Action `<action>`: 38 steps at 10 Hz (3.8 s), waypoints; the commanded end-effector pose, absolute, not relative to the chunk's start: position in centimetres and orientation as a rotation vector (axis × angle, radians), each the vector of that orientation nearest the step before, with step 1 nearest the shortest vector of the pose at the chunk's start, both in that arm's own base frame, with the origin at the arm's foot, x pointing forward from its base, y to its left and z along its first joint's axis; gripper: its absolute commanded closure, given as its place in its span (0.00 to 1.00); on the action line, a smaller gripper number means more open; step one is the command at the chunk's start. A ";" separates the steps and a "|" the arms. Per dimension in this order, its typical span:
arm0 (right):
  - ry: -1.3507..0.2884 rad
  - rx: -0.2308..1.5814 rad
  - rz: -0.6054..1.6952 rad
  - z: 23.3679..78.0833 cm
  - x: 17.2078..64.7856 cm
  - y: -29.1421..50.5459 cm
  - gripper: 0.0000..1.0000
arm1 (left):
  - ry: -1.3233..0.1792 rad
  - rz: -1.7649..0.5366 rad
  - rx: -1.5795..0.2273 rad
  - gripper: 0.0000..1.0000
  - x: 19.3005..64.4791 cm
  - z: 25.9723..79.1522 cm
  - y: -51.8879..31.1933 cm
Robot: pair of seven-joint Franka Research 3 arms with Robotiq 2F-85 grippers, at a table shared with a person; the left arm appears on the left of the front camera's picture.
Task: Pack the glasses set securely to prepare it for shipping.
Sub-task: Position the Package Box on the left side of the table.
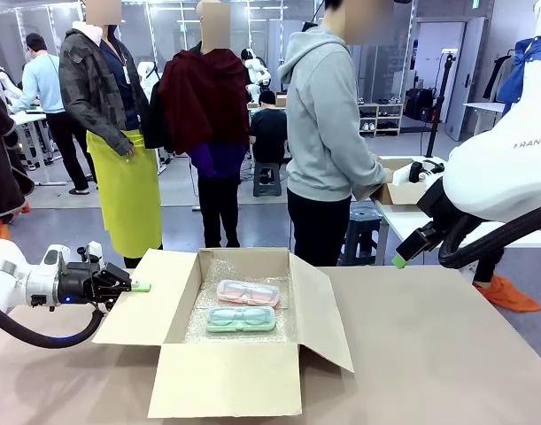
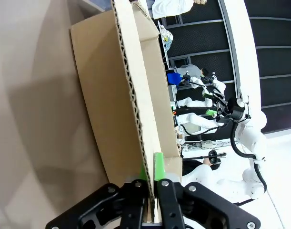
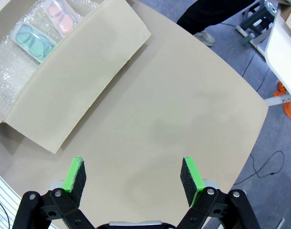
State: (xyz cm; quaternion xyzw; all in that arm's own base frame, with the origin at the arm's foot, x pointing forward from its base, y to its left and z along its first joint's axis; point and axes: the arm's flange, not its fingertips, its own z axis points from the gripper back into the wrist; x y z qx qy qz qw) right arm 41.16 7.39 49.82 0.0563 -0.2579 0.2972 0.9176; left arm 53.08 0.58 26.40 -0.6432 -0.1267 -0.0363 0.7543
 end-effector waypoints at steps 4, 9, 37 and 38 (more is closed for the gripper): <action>-0.517 0.115 0.595 50.0 41.2 7.7 0.00 | -0.271 -0.078 -1.389 0.96 50.9 29.2 7.4; -0.517 0.115 0.595 50.0 41.2 7.7 0.00 | -0.266 -0.029 -1.359 0.96 48.2 31.4 18.2; -0.517 0.115 0.595 50.0 41.2 7.7 0.00 | -0.428 0.032 -0.854 0.00 42.1 39.4 35.7; -0.517 0.115 0.595 50.0 41.2 7.7 0.00 | -0.438 0.069 -0.889 0.00 43.9 38.9 37.7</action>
